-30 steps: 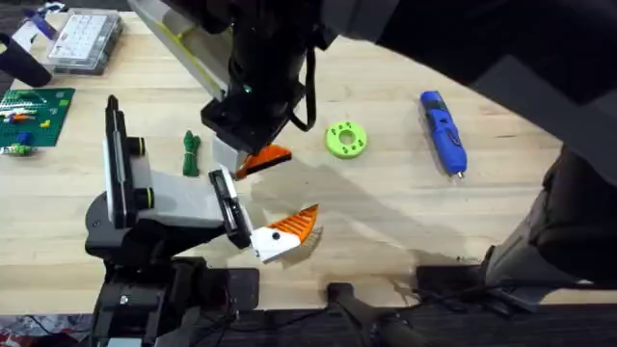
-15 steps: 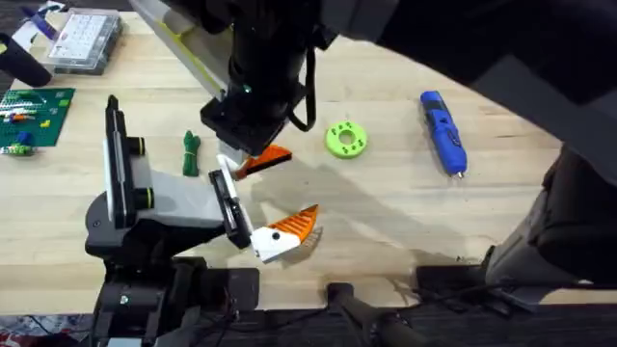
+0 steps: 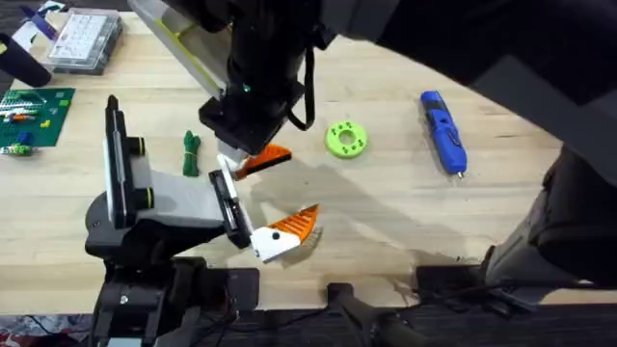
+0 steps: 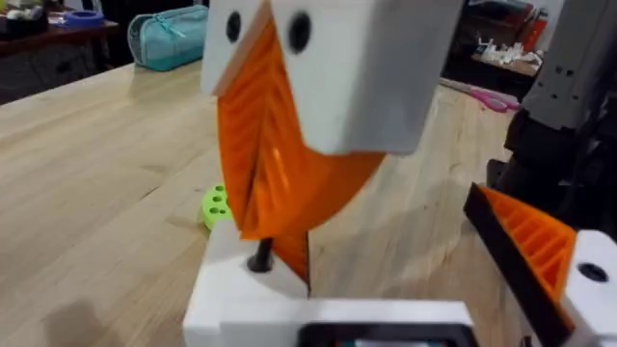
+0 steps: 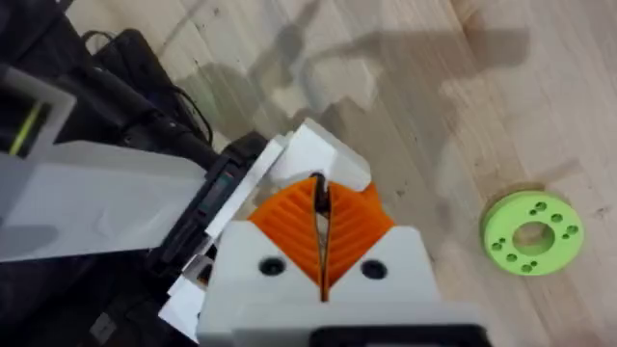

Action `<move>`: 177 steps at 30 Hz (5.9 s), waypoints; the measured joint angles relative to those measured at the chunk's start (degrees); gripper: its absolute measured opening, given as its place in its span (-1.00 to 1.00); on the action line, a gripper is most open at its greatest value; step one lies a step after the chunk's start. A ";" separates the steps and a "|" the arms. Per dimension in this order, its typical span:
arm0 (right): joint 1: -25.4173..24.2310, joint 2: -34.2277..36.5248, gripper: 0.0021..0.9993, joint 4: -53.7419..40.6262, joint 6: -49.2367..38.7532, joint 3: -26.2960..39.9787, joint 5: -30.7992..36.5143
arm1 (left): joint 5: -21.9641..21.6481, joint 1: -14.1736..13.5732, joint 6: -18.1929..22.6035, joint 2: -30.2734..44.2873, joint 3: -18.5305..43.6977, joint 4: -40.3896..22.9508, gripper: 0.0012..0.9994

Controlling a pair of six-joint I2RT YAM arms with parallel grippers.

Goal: Pick up the gripper from the table and insert it into the empty holder that is missing its gripper. Then pick up a screw, insert it into the mounting hole, and use the screwdriver to tighten it. Finally, clean up the table by picking up the vegetable and placing it into the bucket.

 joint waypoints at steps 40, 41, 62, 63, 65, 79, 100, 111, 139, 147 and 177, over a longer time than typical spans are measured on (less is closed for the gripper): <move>1.25 0.00 -0.99 1.30 -3.32 0.00 0.61 | 0.02 0.00 0.00 -0.01 0.00 0.00 0.97; 1.25 0.06 -0.99 1.16 -3.38 0.00 0.61 | 0.01 0.00 -0.02 -0.02 0.00 0.00 0.97; 1.40 1.22 -0.99 1.12 -4.07 0.00 1.07 | -0.02 0.00 -0.02 0.00 0.00 0.00 0.97; 1.40 1.21 -0.99 1.11 -4.07 0.00 1.08 | -0.02 0.00 -0.02 0.00 0.00 0.00 0.97; 1.40 1.22 -0.99 1.12 -4.07 0.00 1.09 | -0.01 0.00 -0.02 -0.01 0.00 0.00 0.97; 1.62 1.51 -0.99 0.93 -4.46 0.00 1.55 | 0.04 0.00 -0.69 0.00 0.00 -0.03 0.97; 0.16 1.59 0.98 -0.77 -5.30 0.20 4.19 | -0.04 0.11 -1.32 0.00 -0.02 -0.02 0.97; 0.60 1.58 0.99 -2.42 -5.34 1.18 4.52 | -0.02 0.11 -0.67 -0.01 -0.02 0.00 0.97; -12.24 -12.80 1.00 -0.95 -3.87 -8.51 1.90 | 0.00 0.11 -0.12 -0.02 -0.02 0.00 0.97; -14.32 -24.01 1.00 7.35 -3.02 -25.17 1.90 | -0.02 0.11 0.00 -0.01 -0.02 0.01 0.97; -17.75 -38.67 1.00 7.03 -3.22 -36.02 -1.71 | -0.03 0.11 0.42 -0.02 0.00 0.02 -0.99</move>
